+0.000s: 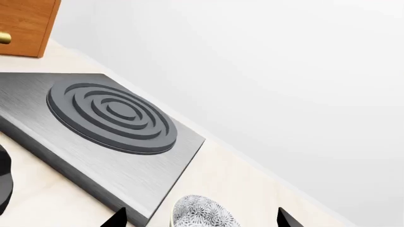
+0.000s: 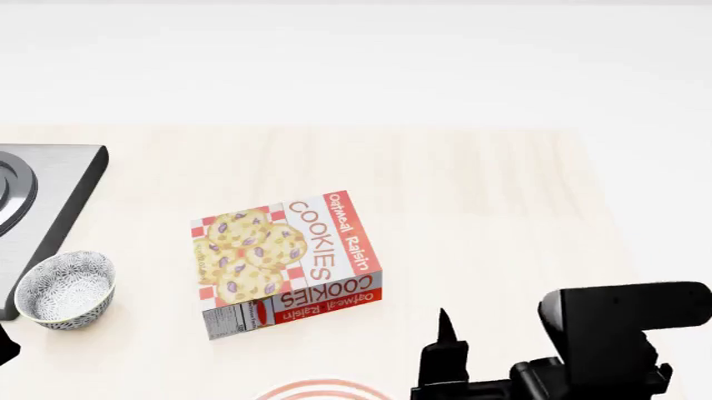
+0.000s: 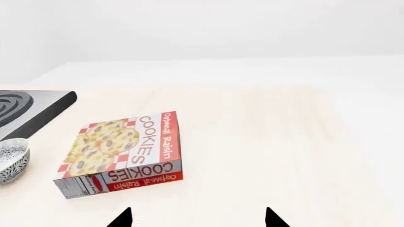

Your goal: Pick the akita bowl next to the plate and place it on the plate.

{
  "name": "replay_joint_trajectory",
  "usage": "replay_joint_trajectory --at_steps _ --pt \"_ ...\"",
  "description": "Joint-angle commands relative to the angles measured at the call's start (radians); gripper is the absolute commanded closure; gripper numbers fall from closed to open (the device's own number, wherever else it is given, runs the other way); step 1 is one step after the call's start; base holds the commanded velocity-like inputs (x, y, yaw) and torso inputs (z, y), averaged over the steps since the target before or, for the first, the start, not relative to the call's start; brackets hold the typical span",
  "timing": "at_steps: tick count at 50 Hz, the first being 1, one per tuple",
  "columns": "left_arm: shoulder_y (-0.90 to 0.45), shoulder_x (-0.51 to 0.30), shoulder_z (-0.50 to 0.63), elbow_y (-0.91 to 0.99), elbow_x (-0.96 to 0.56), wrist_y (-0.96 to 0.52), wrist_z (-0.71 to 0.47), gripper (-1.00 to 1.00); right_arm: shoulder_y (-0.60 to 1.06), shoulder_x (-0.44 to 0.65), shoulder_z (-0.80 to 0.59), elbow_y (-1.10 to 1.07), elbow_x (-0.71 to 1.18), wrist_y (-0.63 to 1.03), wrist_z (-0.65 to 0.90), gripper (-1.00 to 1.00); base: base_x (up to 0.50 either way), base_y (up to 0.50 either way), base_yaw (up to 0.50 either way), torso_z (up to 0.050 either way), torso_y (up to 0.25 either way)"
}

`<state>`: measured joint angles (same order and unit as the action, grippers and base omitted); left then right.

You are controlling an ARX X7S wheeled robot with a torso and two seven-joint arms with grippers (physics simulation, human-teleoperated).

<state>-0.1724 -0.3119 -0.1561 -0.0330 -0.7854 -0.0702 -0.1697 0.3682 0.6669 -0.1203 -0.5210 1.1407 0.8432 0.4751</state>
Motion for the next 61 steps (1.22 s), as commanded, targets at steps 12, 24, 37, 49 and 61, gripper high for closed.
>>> replay_joint_trajectory --at_steps 12,24,37,49,61 --pt "-0.003 -0.001 0.006 -0.010 0.002 0.010 0.003 -1.00 -0.228 -0.058 0.033 0.049 -0.338 -0.321 -0.051 -1.00 0.00 0.00 0.00 0.000 0.000" --pt "-0.001 -0.005 0.009 0.004 -0.004 0.002 -0.007 -1.00 -0.313 -0.091 0.037 0.079 -0.485 -0.467 -0.037 -1.00 0.00 0.00 0.00 0.000 0.000" --pt "0.002 -0.009 0.013 0.011 -0.006 0.001 -0.009 -1.00 -0.352 -0.102 0.024 0.087 -0.645 -0.602 -0.024 -1.00 0.00 0.00 0.00 0.000 0.000" --pt "-0.004 -0.007 0.016 -0.009 -0.002 0.013 0.000 -1.00 -0.387 -0.081 0.066 0.027 -0.678 -0.623 0.023 -1.00 0.00 0.00 0.00 0.000 0.000" --pt "-0.001 -0.010 0.018 -0.004 -0.004 0.013 -0.002 -1.00 -0.406 -0.061 0.089 -0.017 -0.674 -0.593 0.055 -1.00 0.00 0.00 0.00 0.000 0.000"
